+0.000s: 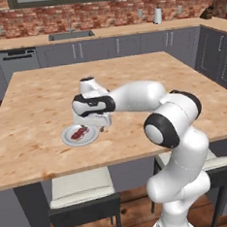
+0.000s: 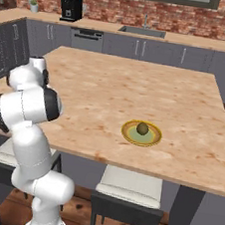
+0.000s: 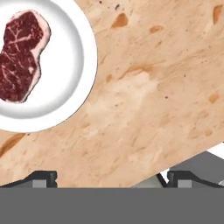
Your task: Transport the steak and potato to the fridge. Place the steak on the rack containing meat and place the potato on the rack containing the vegetable, ensuring meats and vegetables are on different racks.
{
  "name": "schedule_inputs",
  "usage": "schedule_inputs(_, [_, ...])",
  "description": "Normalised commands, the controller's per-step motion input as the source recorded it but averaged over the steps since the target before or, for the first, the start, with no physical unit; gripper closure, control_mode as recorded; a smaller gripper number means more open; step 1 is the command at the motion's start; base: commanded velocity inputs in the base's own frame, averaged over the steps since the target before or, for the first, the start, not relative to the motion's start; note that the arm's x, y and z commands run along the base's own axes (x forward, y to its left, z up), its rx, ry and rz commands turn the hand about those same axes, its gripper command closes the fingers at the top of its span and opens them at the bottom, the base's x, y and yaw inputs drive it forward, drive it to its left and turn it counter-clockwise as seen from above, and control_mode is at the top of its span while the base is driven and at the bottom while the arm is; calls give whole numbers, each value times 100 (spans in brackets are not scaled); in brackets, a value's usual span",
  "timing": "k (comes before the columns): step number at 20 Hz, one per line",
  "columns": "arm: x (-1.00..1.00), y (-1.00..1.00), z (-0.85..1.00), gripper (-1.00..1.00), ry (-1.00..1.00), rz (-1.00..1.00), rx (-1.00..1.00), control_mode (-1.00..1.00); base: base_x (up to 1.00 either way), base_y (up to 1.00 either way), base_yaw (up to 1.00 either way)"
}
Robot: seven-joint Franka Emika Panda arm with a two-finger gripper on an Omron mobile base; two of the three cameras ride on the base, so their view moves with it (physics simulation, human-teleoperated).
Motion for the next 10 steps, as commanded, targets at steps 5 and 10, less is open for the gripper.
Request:
schedule_inputs(5, [26, 10, -11, -100, 1, -4, -2, -100, 0, 0, 0])
schedule_inputs(10, [31, 13, -14, -100, 4, -5, 0, -100, 0, 0, 0])
